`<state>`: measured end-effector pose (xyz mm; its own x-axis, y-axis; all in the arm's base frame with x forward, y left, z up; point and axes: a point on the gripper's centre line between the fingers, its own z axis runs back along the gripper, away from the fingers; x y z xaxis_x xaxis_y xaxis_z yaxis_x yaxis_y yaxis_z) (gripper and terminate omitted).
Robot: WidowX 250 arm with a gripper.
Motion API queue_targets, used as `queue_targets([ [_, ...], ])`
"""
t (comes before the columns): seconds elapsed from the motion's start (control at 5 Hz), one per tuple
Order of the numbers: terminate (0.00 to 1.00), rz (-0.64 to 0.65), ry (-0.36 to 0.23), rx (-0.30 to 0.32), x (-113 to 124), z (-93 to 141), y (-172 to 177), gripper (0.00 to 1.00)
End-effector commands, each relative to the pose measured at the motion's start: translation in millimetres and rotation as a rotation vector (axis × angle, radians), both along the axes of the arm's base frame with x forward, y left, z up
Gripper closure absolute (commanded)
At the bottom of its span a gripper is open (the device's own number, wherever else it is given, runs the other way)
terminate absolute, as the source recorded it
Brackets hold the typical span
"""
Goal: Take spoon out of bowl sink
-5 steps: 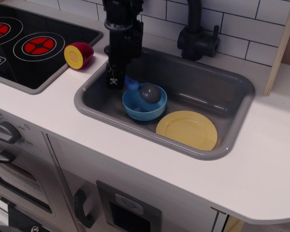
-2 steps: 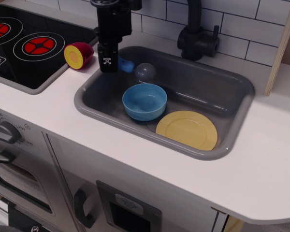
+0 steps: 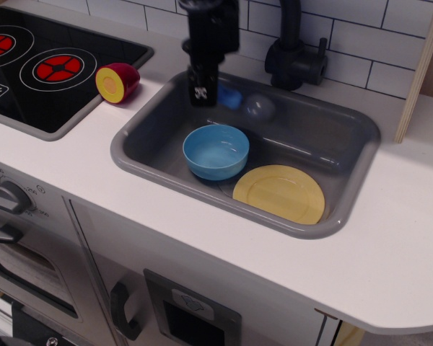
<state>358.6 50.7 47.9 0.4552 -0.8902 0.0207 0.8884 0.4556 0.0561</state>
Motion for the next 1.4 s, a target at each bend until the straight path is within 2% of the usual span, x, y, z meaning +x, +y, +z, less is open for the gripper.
queue_targets([
  [0.0, 0.0, -0.056, -0.064, -0.018, -6.6, 13.8, -26.4, 1.0],
  [0.2, 0.0, -0.063, -0.066, -0.021, -9.5, 8.1, -39.0, 1.0],
  [0.6, 0.0, -0.042, -0.031, 0.002, -28.9, -10.4, -51.2, 1.0],
  [0.8, 0.0, -0.017, -0.012, 0.006, -28.5, -14.9, -56.6, 1.0],
  [1.2, 0.0, -0.02, -0.029, -0.014, -29.3, -19.1, -62.1, 1.0],
])
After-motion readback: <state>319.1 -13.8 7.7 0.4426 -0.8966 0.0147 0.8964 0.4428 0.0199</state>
